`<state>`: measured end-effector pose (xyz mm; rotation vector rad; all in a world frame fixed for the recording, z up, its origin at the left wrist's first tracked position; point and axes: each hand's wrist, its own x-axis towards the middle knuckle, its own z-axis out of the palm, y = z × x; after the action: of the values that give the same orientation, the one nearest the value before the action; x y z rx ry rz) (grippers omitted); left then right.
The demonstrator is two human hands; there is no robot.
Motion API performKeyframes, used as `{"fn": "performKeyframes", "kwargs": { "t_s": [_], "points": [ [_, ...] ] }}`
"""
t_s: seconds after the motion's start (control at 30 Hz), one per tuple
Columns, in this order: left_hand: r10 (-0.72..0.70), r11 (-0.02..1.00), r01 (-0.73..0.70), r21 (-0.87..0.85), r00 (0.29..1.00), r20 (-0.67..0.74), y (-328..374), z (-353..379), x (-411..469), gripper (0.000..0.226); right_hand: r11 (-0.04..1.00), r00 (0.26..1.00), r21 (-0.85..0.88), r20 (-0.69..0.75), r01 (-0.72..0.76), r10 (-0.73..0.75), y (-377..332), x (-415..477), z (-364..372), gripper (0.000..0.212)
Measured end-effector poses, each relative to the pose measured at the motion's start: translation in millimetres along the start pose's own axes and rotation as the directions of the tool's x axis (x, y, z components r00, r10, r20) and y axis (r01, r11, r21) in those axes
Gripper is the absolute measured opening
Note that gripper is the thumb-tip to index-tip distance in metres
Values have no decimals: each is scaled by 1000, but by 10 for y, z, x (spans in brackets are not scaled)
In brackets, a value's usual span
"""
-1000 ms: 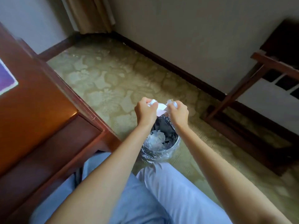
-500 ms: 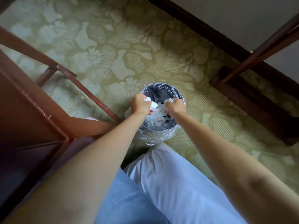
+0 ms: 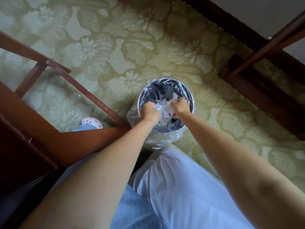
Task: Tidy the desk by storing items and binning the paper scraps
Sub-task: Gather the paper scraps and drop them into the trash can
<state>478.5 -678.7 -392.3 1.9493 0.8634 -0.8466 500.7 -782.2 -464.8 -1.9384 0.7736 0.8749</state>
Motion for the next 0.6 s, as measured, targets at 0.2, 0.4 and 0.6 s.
{"fn": "performKeyframes", "kwargs": {
  "t_s": [0.2,0.4,0.6],
  "points": [
    [63,996,-61,72,998,-31,20,-81,-169,49,957,994,-269,31,106,-101,23,-97,-55,10],
    [321,929,-283,236,936,-142,299,-302,-641,34,809,955,-520,52,276,-293,-316,-591,-274,25],
    [544,837,-484,255,787,-292,739,-699,-1375,35,705,793,-555,-127,441,-596,-927,-1434,-705,28]
  ]
}}
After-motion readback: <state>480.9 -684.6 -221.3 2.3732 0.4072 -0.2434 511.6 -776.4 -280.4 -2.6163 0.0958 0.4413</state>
